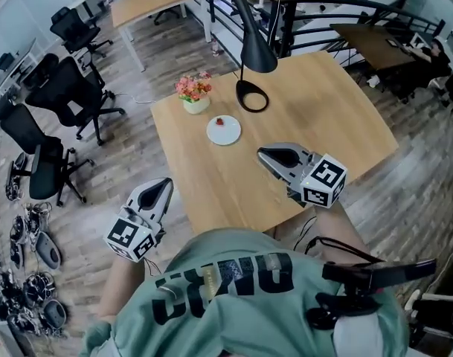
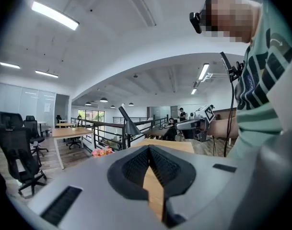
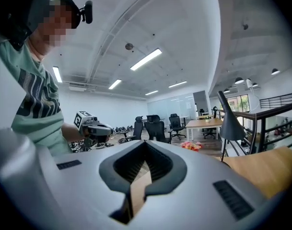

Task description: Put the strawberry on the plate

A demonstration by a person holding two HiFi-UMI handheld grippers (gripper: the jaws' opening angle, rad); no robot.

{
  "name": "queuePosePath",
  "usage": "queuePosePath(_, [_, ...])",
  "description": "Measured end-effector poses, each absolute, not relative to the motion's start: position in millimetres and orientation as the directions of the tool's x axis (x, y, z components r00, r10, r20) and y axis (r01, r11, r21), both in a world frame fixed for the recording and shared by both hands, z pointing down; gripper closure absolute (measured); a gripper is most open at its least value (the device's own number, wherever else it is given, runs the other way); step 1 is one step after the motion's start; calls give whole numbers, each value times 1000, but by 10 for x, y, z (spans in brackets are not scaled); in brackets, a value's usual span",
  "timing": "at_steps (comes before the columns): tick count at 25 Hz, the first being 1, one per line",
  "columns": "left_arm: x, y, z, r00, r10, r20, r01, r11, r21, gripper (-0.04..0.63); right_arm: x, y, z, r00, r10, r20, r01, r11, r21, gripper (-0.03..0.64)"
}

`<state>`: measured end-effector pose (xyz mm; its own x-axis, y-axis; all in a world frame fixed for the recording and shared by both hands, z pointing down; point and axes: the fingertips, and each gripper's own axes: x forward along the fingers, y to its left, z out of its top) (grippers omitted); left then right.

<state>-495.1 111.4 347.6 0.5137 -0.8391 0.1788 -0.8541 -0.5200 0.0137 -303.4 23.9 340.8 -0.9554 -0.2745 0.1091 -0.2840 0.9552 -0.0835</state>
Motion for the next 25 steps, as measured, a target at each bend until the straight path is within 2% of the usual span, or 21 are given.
queuePosePath(8, [-4447, 1131, 3340, 466, -867, 175, -883, -469, 27, 591, -2874, 13, 3487, -983, -136, 124, -148, 984, -95, 611])
queuePosePath(15, [-4795, 1538, 3106, 491, -858, 152, -859, -506, -79, 591, -3461, 309, 3365, -991, -106, 78, -114, 987, -114, 611])
queuePosePath(25, [-5418, 1949, 2936, 512, -853, 99, -851, -520, -72, 591, -4036, 702, 3216, -990, -110, 84, -122, 982, -146, 611])
